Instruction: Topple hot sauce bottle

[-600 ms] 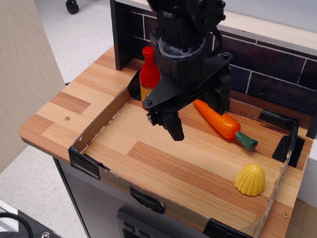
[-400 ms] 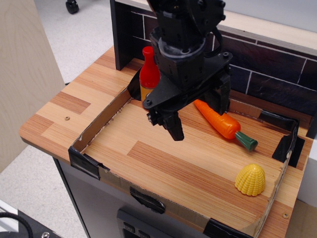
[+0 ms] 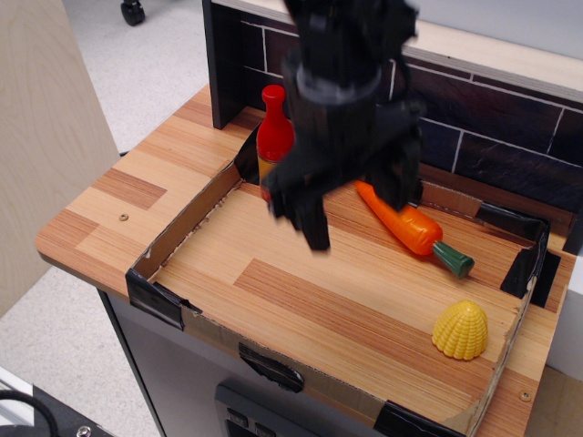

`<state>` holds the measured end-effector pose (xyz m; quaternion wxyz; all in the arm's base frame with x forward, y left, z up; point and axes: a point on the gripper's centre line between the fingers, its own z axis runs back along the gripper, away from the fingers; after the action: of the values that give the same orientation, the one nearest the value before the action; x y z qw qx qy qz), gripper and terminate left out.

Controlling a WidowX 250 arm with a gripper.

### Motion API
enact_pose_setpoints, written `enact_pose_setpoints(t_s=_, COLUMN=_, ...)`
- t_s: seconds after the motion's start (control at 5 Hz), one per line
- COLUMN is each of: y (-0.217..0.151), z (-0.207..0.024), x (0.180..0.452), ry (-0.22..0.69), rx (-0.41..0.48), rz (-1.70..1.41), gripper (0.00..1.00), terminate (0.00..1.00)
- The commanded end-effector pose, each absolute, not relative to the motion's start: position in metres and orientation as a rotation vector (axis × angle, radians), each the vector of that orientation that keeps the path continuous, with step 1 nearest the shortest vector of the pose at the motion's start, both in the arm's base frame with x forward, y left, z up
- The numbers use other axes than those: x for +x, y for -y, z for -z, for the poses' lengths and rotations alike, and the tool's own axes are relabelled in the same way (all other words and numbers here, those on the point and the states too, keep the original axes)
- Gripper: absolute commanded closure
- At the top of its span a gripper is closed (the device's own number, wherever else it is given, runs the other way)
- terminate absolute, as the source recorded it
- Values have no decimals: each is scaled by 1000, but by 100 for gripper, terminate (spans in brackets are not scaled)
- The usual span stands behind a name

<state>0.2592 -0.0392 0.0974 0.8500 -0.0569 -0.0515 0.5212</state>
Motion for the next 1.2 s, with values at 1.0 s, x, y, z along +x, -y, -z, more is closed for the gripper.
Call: enact_pose_setpoints(t_s=1.0, y=-26, z=-111, x=338, ry=234, rx=20, rz=-1238, gripper=0, terminate=0)
